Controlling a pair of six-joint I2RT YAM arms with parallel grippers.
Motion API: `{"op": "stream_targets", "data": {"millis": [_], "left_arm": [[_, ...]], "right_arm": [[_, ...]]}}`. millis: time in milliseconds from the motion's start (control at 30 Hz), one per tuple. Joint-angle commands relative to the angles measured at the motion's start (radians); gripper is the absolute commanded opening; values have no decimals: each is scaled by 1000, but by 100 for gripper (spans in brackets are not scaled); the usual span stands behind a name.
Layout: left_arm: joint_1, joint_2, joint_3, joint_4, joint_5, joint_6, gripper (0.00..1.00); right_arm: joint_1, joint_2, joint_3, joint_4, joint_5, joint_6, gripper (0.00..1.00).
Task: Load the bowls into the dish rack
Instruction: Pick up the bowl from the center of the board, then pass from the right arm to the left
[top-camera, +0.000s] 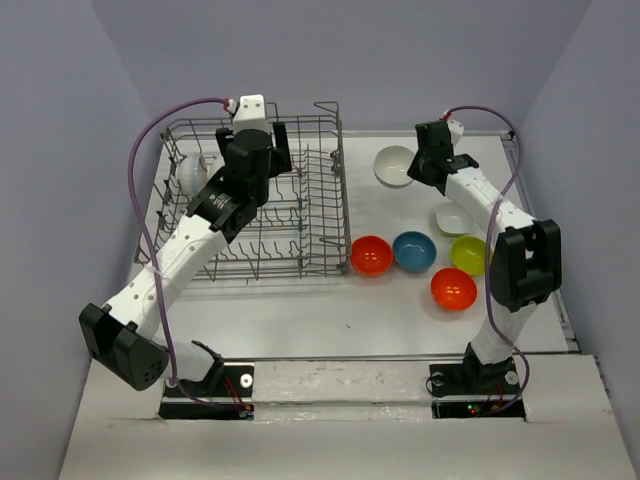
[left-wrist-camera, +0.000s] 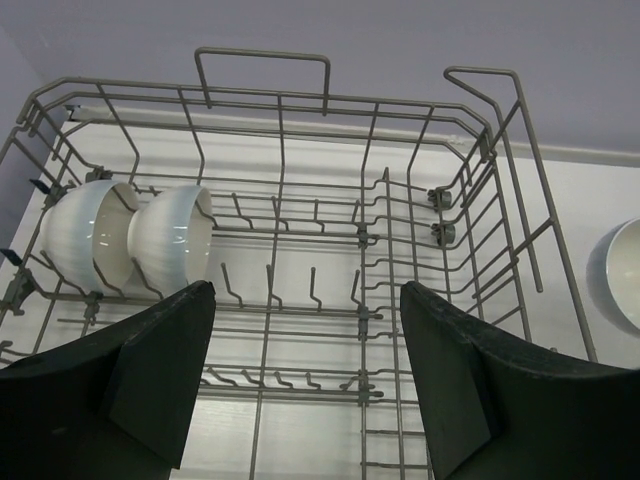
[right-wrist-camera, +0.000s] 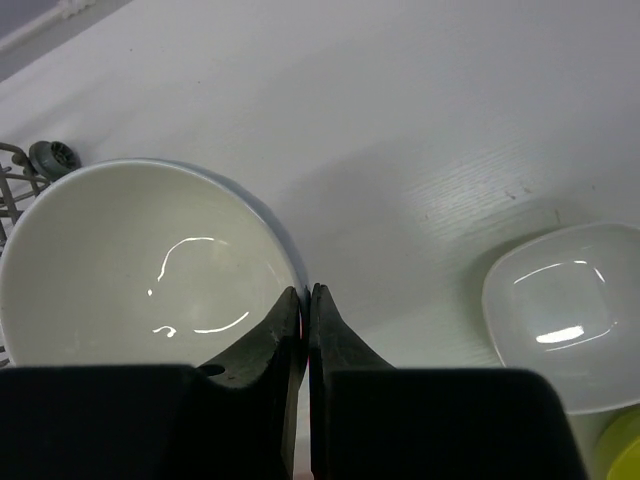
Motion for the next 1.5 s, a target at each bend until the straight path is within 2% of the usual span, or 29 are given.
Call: {"op": "stream_targets", "data": {"millis": [0,300,500,667,900,1200,1467], "left_arm": [[-11,16,67,26,44,-23,84],[-44,111,191,5,76,-36,84],[-57,168,260,-12,95,-72,83],[-90,193,320,-18,167,-119,83],[-151,176,329,44,337,-191,82],[-248,216,398,35,337,-217,82],[-310,348,554,-61,230,-217,82]], "right_arm": [[-6,-106,-4,37,44,-9,1],[-6,-302,5,21,4,-9,1],[-6,-434,16,8,-114,5,1],[-6,-479,2,7,-153,2,1],[3,-512,-48,20,-183,-12,1],[3,-528,-85,33,-183,-20,1],[12,-537,-73,33,-199,-26,1]]}}
